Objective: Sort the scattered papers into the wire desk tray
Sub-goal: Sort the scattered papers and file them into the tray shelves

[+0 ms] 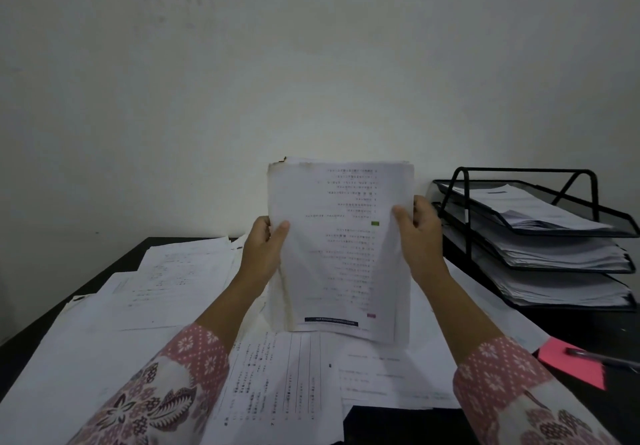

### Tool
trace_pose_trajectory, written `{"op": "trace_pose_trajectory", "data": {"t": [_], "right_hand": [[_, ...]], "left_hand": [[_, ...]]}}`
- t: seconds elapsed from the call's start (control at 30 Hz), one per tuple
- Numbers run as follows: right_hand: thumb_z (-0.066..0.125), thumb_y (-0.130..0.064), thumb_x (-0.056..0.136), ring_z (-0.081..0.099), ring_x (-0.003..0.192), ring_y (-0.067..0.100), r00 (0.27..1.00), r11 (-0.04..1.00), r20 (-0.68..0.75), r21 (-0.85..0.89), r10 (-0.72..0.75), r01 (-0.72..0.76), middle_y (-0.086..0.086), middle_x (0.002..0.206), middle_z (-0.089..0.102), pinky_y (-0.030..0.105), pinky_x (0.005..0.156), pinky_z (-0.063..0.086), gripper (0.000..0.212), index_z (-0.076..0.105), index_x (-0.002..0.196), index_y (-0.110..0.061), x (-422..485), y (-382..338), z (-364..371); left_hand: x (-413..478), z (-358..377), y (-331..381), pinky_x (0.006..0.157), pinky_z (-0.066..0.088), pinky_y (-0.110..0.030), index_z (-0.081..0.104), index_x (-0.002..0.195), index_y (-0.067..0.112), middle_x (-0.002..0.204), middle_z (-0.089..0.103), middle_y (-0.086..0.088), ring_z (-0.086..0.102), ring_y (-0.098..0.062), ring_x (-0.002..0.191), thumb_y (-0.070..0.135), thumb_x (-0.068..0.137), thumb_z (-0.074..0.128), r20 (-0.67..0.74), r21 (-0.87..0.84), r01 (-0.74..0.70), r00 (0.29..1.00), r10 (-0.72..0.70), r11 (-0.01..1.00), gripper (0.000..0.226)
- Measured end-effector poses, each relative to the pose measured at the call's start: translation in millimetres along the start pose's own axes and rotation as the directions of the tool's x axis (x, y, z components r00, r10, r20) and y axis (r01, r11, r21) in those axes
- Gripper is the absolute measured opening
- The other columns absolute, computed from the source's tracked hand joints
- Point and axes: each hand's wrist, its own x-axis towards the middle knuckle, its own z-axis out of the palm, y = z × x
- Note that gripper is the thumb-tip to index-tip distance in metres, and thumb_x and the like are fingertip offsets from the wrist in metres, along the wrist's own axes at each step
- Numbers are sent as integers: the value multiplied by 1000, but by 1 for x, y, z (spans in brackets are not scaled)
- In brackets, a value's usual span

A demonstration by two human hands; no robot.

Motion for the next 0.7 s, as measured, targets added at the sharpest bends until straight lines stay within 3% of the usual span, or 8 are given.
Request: {"op": "trace_pose_trajectory", "data": {"t": [0.13,0.3,0.37,0.5,0.63,0.7], "right_hand": [[50,-13,95,55,75,4,997,997,6,28,75,-75,-8,87,56,17,63,48,6,48,100,-15,-5,8,-7],[48,-6,94,54,81,6,988,986,18,-64,154,-153,-10,90,54,17,64,46,21,48,115,-9,-3,17,-27],[48,-4,93,54,84,10,990,986,-13,-92,139,-139,-10,90,54,18,65,47,19,49,110,-11,3,11,-42],[51,-4,92,57,88,16,984,981,-52,-85,173,-177,-2,96,58,26,71,51,18,51,105,-15,18,-1,-77],[58,-19,90,62,98,33,942,936,-84,-116,323,-332,13,108,66,48,87,51,19,61,105,-9,25,9,-117],[58,-25,91,62,95,31,908,904,-99,-98,408,-416,12,110,64,43,78,55,29,58,114,-7,24,19,-136]], "left_hand": [[-5,14,1,66,44,-23,46,99,9,84,51,2,49,-11,76,22,98,45,-49,52,-37,998,39,998,14],[-6,36,13,61,41,-21,45,104,12,87,52,5,50,-10,77,22,99,44,-44,25,-75,996,76,997,12],[-3,46,18,65,44,-23,44,108,15,91,53,7,53,-11,81,22,97,47,39,40,-71,997,70,997,13],[-3,59,18,88,47,-34,36,129,16,116,53,0,54,-20,104,21,93,55,313,139,-15,949,-30,990,41],[-15,86,9,88,46,-34,36,134,14,123,52,-6,53,-23,108,15,93,54,418,227,-47,907,-54,973,44],[-23,102,5,86,46,-30,38,134,16,123,51,-4,54,-22,106,14,94,53,466,235,-28,880,-88,972,43]]}}
